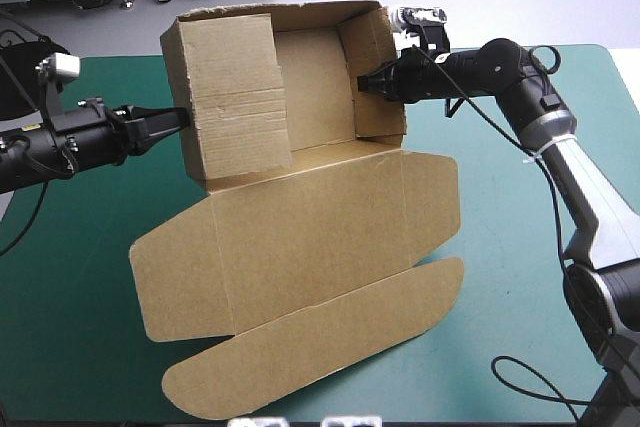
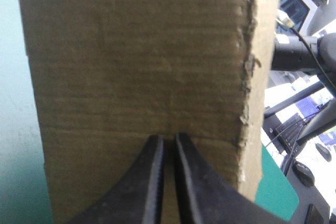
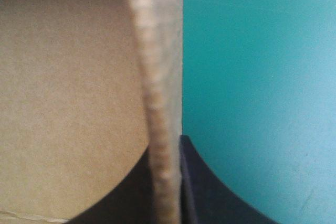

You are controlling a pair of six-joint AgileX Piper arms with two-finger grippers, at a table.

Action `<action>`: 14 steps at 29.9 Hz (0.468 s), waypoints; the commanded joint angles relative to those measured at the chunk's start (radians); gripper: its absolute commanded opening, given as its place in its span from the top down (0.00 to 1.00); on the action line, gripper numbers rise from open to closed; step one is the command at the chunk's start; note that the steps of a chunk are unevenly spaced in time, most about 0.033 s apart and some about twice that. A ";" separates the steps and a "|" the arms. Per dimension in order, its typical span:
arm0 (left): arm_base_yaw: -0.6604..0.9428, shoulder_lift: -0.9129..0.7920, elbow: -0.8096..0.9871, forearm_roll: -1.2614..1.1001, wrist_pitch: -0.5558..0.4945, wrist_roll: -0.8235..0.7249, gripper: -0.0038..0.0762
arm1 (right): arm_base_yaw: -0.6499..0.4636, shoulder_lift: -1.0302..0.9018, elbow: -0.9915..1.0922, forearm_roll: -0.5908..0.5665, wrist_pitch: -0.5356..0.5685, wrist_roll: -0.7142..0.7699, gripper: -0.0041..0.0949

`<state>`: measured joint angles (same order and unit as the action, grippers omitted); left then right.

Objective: Fold the box

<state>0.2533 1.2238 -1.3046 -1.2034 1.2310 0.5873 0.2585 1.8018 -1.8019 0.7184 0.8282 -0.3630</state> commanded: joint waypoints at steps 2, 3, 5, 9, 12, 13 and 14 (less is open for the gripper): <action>-0.044 -0.023 -0.030 -0.059 0.060 0.011 0.71 | 0.001 -0.053 -0.034 0.057 -0.052 0.013 0.97; -0.044 -0.023 -0.030 -0.065 0.060 0.011 0.66 | 0.001 -0.053 -0.034 0.055 -0.050 0.013 0.97; -0.044 -0.023 -0.030 -0.075 0.060 0.011 0.58 | 0.001 -0.053 -0.034 0.051 -0.048 0.013 0.97; -0.044 -0.023 -0.030 -0.077 0.060 0.011 0.53 | 0.001 -0.053 -0.034 0.032 -0.044 0.013 0.97; -0.044 -0.023 -0.030 -0.079 0.060 0.011 0.53 | 0.001 -0.053 -0.034 0.007 -0.044 0.027 0.97; -0.044 -0.023 -0.030 -0.079 0.060 0.011 0.53 | 0.001 -0.053 -0.034 0.005 -0.044 0.027 0.97; -0.044 -0.023 -0.030 -0.079 0.060 0.011 0.53 | 0.001 -0.053 -0.034 0.003 -0.046 0.027 0.97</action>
<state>0.2196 1.2238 -1.3046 -1.1926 1.2311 0.5930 0.2585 1.8028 -1.8019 0.6712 0.8271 -0.3495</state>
